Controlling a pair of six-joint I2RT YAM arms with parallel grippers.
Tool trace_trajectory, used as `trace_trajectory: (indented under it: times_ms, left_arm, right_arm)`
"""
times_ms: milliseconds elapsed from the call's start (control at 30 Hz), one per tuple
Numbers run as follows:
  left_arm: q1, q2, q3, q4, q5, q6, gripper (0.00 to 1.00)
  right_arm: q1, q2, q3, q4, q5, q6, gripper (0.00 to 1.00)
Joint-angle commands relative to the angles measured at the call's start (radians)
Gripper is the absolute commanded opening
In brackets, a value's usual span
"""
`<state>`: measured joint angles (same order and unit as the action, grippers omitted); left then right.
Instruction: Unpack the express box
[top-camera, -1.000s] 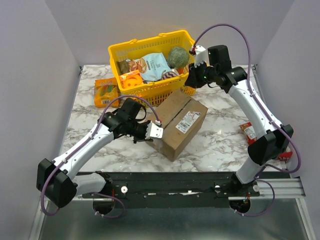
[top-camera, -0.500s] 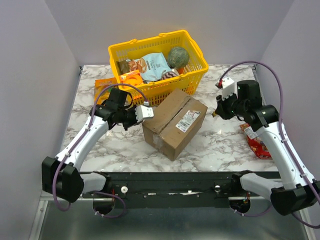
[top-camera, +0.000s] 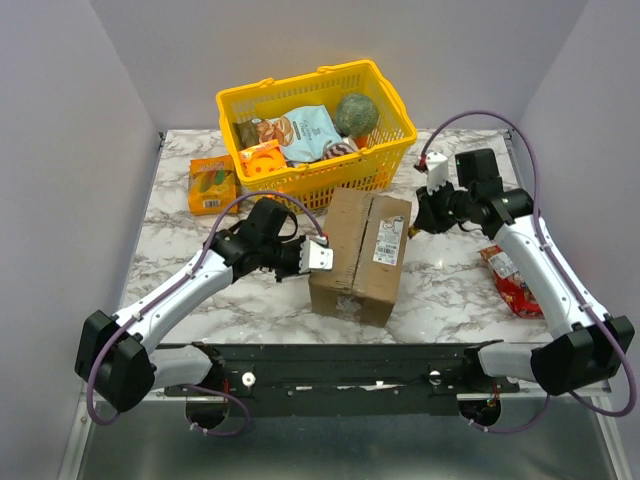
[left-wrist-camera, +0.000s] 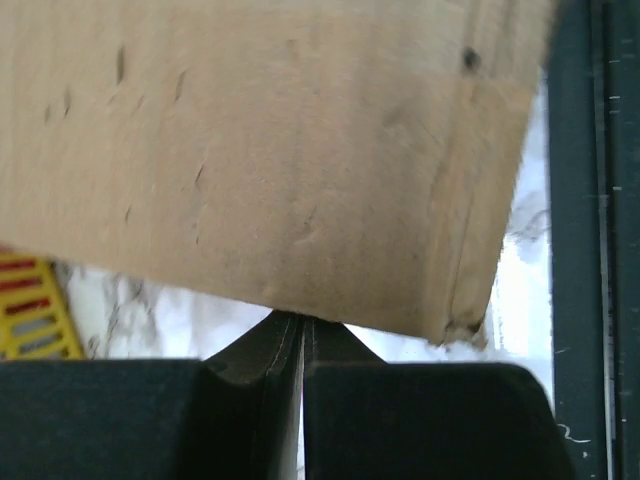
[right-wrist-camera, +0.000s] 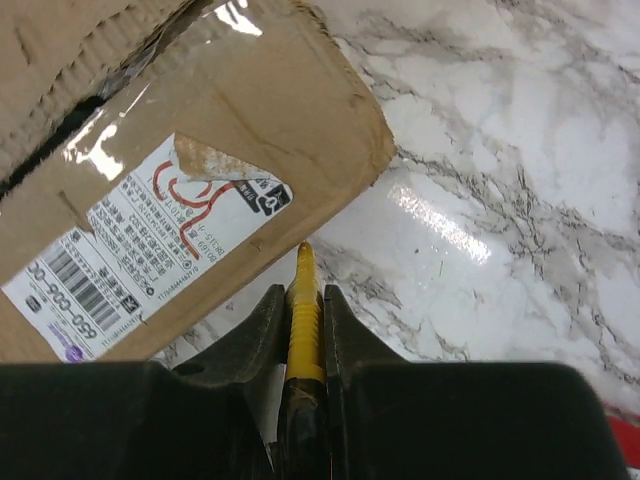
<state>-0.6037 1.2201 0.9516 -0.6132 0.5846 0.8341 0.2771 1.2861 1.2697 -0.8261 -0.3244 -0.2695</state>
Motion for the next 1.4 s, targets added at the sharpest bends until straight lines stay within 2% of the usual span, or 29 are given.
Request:
trace_trajectory:
  times_ms: [0,133,300,400,533,700,833,900,933,1033,1100,1200,1367]
  left_arm:
    - [-0.025,0.010,0.032,-0.022,0.127,0.143,0.12]
    - [-0.030,0.053,0.102,-0.077,0.150,0.235,0.14]
    - [-0.038,0.039,0.173,-0.154,0.162,0.201,0.14]
    - [-0.034,0.007,0.207,-0.288,0.124,0.226,0.14]
    - [-0.022,-0.071,0.181,-0.402,0.067,0.252,0.15]
    - [-0.001,-0.206,0.159,-0.364,0.038,0.143,0.13]
    - [0.005,-0.231,0.180,-0.249,-0.006,-0.053,0.10]
    - [0.047,-0.217,0.188,-0.185,-0.054,-0.139,0.07]
    - [0.059,-0.211,0.185,-0.153,-0.092,-0.173,0.02]
    - [0.074,-0.176,0.171,0.043,-0.572,-0.309,0.00]
    - [0.173,-0.165,0.167,0.177,-0.713,-0.319,0.00]
    - [0.234,-0.134,0.179,0.224,-0.797,-0.317,0.00]
    - [0.236,-0.093,0.148,0.115,-0.806,-0.420,0.00]
  right_arm:
    - [0.066,0.088,0.120,0.061,-0.100,0.015,0.00]
    - [0.197,0.173,0.189,0.082,-0.120,0.021,0.00]
    - [0.359,0.315,0.330,0.097,-0.116,0.016,0.00]
    - [0.364,0.364,0.384,0.094,-0.072,0.058,0.00]
    - [0.356,0.311,0.337,0.091,0.007,-0.014,0.00]
    - [0.249,0.155,0.231,0.101,0.149,0.029,0.00]
    - [0.192,0.024,0.154,0.073,0.222,0.056,0.00]
    - [0.182,-0.040,0.099,0.053,0.249,0.075,0.01]
    - [0.180,-0.066,0.071,0.045,0.255,0.079,0.00]
    - [0.180,-0.136,-0.022,0.012,0.245,0.098,0.00]
    - [0.180,-0.171,-0.070,0.005,0.211,0.116,0.01]
    - [0.180,-0.215,-0.130,-0.004,0.154,0.130,0.00]
    - [0.180,-0.225,-0.161,0.011,0.053,0.115,0.01]
